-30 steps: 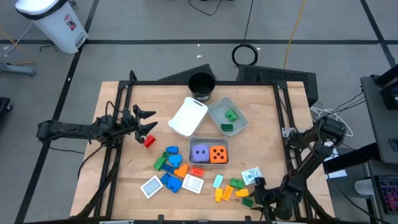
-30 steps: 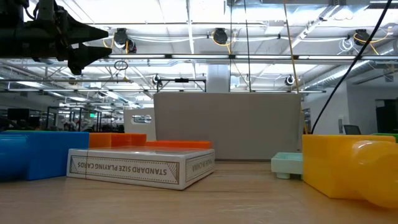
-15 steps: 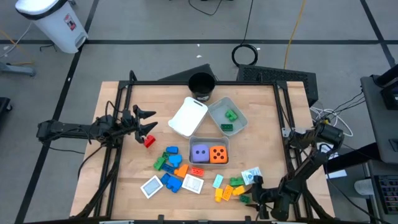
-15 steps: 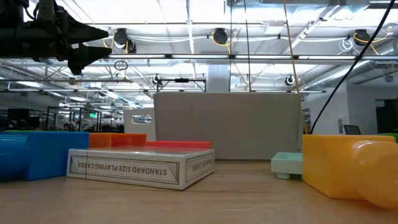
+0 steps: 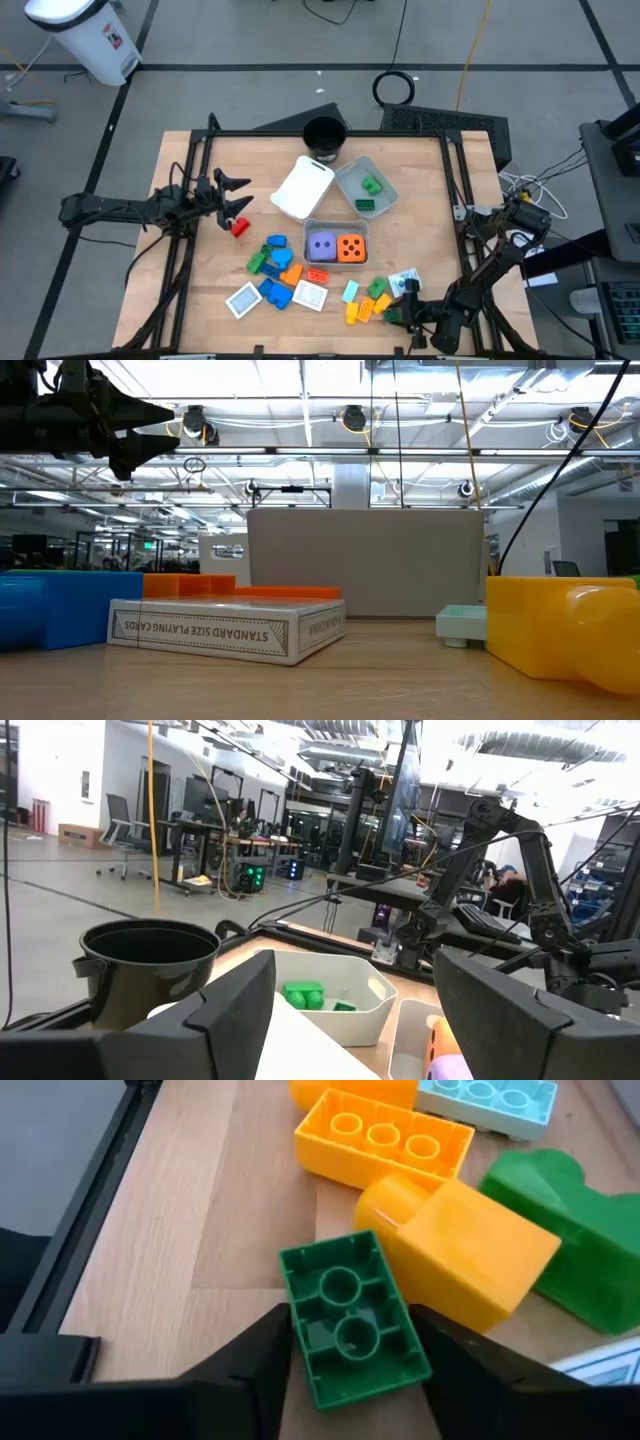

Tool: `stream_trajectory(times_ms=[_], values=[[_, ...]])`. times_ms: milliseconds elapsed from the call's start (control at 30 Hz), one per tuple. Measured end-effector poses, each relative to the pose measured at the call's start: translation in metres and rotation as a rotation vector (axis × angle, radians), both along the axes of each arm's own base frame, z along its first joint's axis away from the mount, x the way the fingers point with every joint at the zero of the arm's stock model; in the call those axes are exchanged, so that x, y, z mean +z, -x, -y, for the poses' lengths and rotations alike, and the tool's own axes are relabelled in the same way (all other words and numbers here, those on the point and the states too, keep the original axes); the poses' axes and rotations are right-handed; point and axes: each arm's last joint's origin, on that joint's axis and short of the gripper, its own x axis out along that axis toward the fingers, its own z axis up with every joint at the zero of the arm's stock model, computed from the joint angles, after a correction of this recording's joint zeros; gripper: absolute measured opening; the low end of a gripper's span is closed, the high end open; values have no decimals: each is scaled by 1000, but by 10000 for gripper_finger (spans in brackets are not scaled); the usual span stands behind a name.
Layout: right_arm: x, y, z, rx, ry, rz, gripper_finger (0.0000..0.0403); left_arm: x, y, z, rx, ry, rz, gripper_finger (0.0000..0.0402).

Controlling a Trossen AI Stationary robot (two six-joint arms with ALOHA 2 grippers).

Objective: Pick & Place Toys
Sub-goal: Put the green game piece into the top gray bin

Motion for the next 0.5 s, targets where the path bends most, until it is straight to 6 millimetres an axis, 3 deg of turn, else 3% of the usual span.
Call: stream_trajectory(times_ms=[200, 300, 500], values=[[4, -1, -1, 34, -36, -30, 106, 0, 0, 0, 0, 0, -1, 278], [13, 0, -2, 98, -85, -71, 104, 0, 0, 0, 0, 0, 0, 278], [52, 4, 0, 166, -182, -4, 124, 0, 0, 0, 0, 0, 0, 278]])
